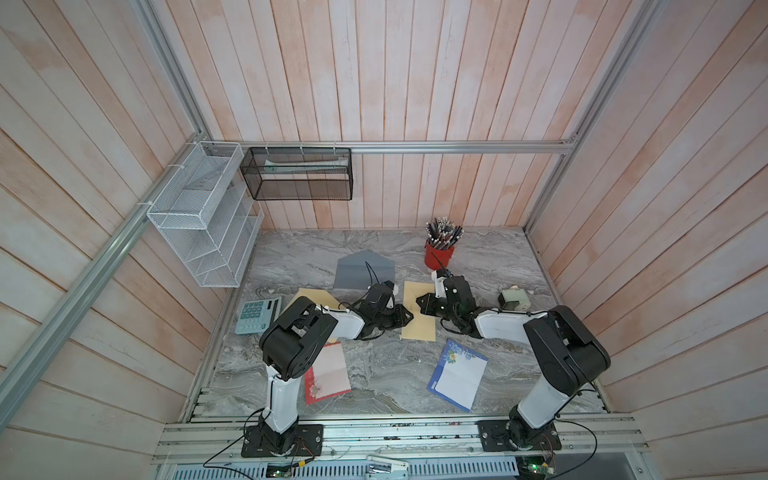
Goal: Fold the letter paper in half and place it into the envelope
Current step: Fold the envelope flap on the envelope, then move the envelope to the center of the board.
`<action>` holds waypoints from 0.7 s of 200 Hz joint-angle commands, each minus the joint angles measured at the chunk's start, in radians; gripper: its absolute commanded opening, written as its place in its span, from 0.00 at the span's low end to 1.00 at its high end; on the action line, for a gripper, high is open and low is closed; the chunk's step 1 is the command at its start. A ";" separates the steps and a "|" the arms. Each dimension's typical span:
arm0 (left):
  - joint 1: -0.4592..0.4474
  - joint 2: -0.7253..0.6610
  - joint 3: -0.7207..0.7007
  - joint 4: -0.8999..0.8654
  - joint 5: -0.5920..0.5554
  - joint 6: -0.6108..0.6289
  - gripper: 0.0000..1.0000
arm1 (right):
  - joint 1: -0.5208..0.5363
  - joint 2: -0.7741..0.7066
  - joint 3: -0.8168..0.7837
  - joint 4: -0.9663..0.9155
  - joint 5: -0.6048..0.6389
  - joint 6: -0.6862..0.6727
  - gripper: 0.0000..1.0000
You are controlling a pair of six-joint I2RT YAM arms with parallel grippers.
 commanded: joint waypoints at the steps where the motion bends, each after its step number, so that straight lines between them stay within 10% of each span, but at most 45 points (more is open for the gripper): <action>1: 0.000 0.025 -0.028 -0.027 0.001 0.000 0.29 | 0.006 0.055 0.038 -0.017 -0.024 -0.011 0.07; 64: 0.009 -0.038 -0.021 -0.024 0.017 0.020 0.32 | -0.014 0.138 0.077 -0.089 0.030 0.001 0.07; 140: 0.083 -0.304 -0.018 -0.147 -0.061 0.125 0.67 | -0.131 0.124 0.022 -0.101 0.070 -0.003 0.07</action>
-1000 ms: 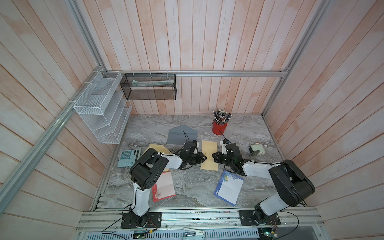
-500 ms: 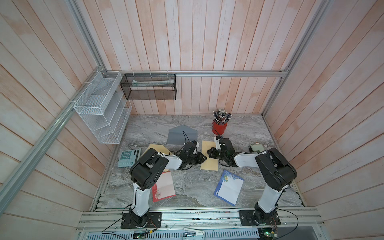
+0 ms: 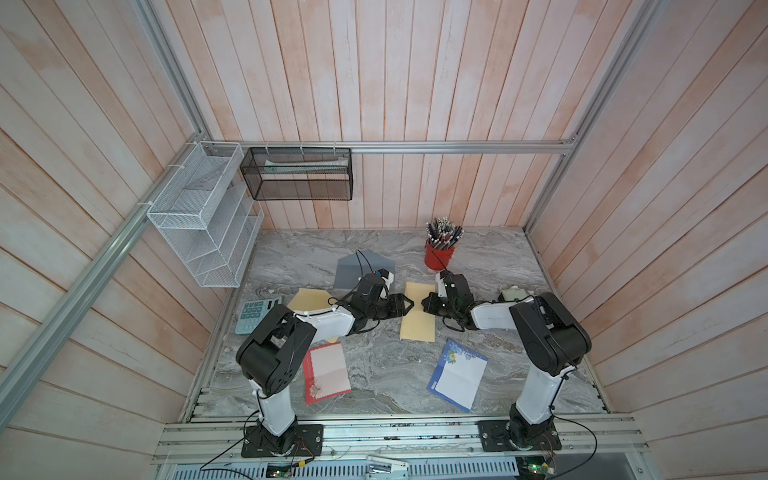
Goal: Fold the letter paper in half and place it into the envelope
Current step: Move the envelope to the center of the board.
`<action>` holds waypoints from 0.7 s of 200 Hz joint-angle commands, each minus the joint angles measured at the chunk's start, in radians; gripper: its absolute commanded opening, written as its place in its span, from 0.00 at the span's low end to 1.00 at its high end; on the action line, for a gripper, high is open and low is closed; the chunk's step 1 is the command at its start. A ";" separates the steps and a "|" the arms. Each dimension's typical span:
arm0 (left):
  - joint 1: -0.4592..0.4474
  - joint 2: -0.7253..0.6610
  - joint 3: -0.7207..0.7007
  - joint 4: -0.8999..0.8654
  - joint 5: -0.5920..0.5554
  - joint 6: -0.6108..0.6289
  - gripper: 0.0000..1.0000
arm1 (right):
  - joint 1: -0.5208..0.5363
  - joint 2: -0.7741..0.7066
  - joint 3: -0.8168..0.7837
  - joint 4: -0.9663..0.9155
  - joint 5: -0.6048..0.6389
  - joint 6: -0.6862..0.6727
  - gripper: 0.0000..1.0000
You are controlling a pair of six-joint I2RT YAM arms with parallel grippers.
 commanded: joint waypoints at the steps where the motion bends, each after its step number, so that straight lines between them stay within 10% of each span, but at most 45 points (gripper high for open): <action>1: 0.032 -0.093 -0.015 -0.056 -0.046 0.062 0.67 | -0.042 0.005 -0.031 -0.054 0.051 -0.012 0.07; 94: 0.163 -0.481 -0.250 -0.170 -0.208 0.133 0.72 | -0.234 -0.040 -0.002 -0.120 0.049 -0.087 0.09; 140: 0.248 -0.596 -0.317 -0.226 -0.216 0.156 0.73 | -0.242 -0.173 0.029 -0.144 0.018 -0.154 0.33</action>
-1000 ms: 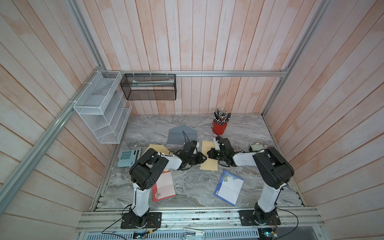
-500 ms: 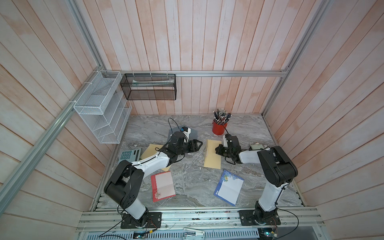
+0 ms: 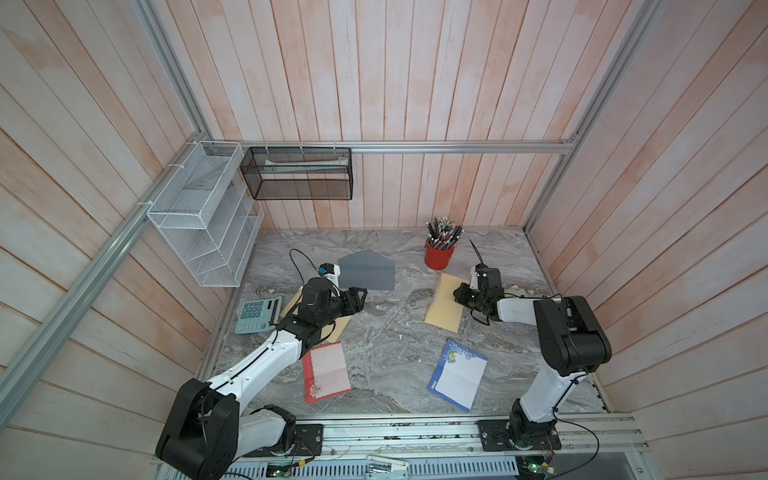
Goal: Fold the letter paper in half and place it into the envelope
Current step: Move the envelope to the center of the board.
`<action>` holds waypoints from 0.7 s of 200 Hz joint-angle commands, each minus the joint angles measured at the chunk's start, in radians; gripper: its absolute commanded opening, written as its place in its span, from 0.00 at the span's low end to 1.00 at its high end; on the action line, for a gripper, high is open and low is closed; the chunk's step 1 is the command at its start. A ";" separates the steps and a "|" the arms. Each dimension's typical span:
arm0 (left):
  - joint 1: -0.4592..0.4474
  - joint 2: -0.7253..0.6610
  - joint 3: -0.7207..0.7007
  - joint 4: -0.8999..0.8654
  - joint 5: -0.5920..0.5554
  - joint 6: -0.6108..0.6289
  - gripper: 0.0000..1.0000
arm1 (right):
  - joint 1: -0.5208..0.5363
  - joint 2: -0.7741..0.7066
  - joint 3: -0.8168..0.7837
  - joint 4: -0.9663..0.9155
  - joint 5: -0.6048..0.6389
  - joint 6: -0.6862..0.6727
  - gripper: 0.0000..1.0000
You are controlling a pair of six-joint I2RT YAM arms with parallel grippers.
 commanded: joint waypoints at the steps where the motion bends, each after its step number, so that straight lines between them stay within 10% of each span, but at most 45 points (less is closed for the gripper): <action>1: 0.025 -0.051 -0.031 -0.046 -0.032 0.036 0.73 | 0.003 -0.096 0.035 -0.047 -0.011 -0.057 0.34; 73: 0.129 -0.193 -0.135 -0.108 -0.041 0.027 0.82 | 0.153 -0.411 -0.090 -0.001 0.011 -0.105 0.94; 140: 0.261 -0.206 -0.183 -0.117 0.041 -0.004 0.84 | 0.387 -0.381 -0.093 0.040 0.092 -0.120 0.91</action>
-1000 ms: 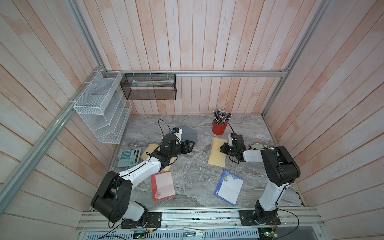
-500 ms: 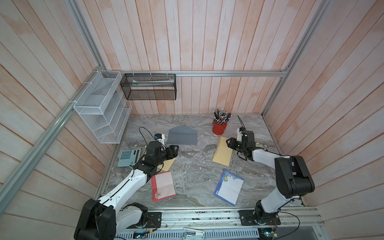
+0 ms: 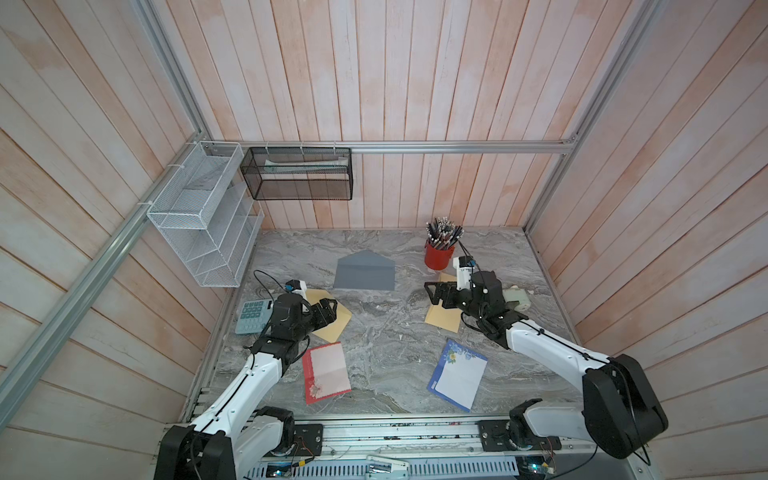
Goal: Fold the letter paper in half and place it into the envelope
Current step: Move the envelope to the center of the board.
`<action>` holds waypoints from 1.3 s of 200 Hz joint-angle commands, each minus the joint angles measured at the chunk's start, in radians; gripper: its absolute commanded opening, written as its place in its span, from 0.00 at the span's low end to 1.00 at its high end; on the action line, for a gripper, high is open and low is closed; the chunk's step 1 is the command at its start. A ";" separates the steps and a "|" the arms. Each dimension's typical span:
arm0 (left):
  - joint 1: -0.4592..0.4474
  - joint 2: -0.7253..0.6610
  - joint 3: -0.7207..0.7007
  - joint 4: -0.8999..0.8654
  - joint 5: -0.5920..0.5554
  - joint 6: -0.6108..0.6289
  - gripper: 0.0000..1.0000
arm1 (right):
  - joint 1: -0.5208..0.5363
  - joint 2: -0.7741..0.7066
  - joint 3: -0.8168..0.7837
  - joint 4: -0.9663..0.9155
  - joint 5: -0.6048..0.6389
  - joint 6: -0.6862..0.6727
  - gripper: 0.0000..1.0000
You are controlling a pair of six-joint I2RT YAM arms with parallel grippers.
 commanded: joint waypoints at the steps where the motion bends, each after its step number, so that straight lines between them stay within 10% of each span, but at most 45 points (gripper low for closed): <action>1: 0.032 -0.025 -0.020 -0.014 0.029 -0.020 0.84 | 0.079 0.064 0.031 0.025 0.041 -0.027 0.91; 116: 0.122 -0.209 -0.046 -0.126 0.032 -0.013 1.00 | 0.360 0.707 0.531 0.037 -0.057 0.020 0.62; 260: 0.142 -0.225 -0.041 -0.152 0.048 0.002 1.00 | 0.423 0.961 0.766 -0.042 -0.049 -0.002 0.44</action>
